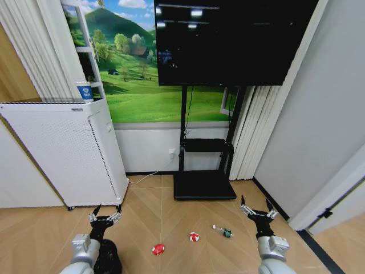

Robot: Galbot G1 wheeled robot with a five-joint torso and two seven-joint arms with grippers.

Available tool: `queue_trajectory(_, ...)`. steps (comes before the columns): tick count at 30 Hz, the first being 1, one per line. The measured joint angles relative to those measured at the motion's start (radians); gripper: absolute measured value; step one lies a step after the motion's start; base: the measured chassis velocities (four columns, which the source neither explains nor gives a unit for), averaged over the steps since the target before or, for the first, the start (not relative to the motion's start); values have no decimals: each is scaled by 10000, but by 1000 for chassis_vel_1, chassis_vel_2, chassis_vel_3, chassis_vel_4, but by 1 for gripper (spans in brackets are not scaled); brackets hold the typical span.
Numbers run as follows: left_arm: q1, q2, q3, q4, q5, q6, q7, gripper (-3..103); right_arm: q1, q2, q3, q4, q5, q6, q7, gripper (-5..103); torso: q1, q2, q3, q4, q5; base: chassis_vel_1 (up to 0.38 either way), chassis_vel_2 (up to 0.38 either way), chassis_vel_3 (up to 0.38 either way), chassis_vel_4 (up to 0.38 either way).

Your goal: Pick up the trash bin and place the garbage on the floor into it.

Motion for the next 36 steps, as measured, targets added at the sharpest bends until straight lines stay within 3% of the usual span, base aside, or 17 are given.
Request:
queue_trajectory(4, 0, 0, 0, -1, 16, -7, 2, 99, -2, 1, 2, 0, 3, -1, -18, 100, -1, 0, 0, 0, 0, 0, 0, 0, 0)
queue_trajectory(6, -2, 0, -19, 20, 244, -170, 33, 96, -20, 37, 51, -16, -23, 35, -231, 100, 0, -1, 0, 0, -2, 0, 0, 0, 0)
queue_trajectory(8, -20, -25, -58, 109, 750, -477, 81, 100, -71, 112, 119, -68, -53, 113, -543, 100, -1, -1, 0, -1, 0, 0, 0, 0, 0)
queue_trajectory(12, -33, -31, -53, 162, 922, -673, 108, 100, -124, 161, 127, -91, -94, 152, -607, 100, -1, -1, 0, -1, 0, 0, 0, 0, 0)
queue_trajectory(21, -54, -20, -80, 223, 1041, -874, 121, 100, -133, 196, 33, -100, -147, 189, -529, 100, -1, -2, 1, 0, -1, -97, 87, 99, -106)
queue_trajectory(25, -116, -16, -101, 375, 1055, -1275, 122, 100, -110, 203, 36, -157, -298, 370, -388, 100, 8, -5, 4, 0, -1, -124, 124, 143, -126)
queue_trajectory(36, 105, -100, -165, 347, 973, -1351, 80, 100, -175, 248, 32, -156, -304, 415, -362, 100, -91, -229, -126, -1, 0, 7, -5, 1, 6)
